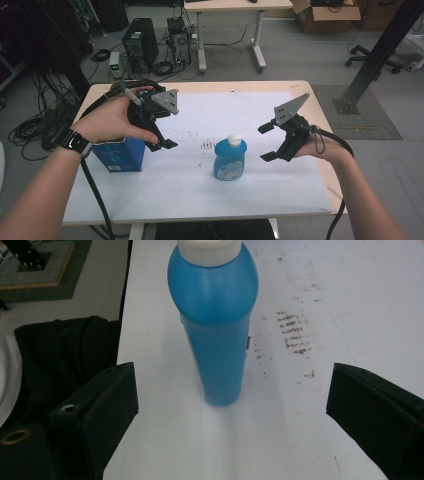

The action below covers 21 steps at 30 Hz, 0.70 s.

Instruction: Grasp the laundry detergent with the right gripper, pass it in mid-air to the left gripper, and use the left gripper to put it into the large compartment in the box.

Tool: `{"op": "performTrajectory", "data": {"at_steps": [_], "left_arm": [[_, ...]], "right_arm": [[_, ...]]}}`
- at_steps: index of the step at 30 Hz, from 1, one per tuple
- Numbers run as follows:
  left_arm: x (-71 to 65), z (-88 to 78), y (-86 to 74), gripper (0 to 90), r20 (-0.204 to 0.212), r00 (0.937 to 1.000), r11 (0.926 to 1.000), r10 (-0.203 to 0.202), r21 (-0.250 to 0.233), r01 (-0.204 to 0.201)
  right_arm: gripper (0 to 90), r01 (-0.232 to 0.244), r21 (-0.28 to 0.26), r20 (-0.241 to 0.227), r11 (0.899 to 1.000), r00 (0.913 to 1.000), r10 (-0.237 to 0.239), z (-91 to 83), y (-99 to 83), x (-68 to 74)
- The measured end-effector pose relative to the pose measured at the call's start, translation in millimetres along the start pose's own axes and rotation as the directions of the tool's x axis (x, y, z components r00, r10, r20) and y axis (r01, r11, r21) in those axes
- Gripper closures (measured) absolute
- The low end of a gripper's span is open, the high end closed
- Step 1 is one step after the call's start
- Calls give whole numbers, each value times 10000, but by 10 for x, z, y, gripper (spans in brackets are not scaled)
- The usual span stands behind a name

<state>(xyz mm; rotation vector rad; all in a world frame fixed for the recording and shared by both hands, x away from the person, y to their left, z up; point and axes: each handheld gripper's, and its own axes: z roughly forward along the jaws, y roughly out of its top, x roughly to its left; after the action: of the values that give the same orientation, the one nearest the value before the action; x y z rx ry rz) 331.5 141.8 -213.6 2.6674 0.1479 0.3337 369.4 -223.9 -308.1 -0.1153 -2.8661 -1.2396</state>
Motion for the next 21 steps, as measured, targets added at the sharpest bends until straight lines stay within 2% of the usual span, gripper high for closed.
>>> {"op": "performTrajectory", "data": {"at_steps": [2, 3, 7, 12, 21], "left_arm": [[-3, -1, 0, 35, 4, 10000, 10000, -15, 23, 15], [-4, -2, 0, 35, 5, 10000, 10000, -23, 13, 23], [-11, -3, 1, 35, 36, 10000, 10000, -42, 5, 42], [-13, -5, 3, 35, 34, 10000, 10000, -61, 6, 61], [-12, 1, -3, 35, 44, 10000, 10000, -83, 43, 83]], "right_arm": [[62, -17, -121, -36, 9999, 10000, 17, 12, -9, -6], [62, -64, -372, -106, 9993, 9999, 60, 43, -26, -15], [63, -81, -511, -134, 9987, 9999, 74, 103, -50, -23], [62, -86, -992, -202, 9950, 9998, 66, 200, -75, -24], [61, -147, -1229, -406, 9923, 9991, 97, 391, -99, -26]]}}
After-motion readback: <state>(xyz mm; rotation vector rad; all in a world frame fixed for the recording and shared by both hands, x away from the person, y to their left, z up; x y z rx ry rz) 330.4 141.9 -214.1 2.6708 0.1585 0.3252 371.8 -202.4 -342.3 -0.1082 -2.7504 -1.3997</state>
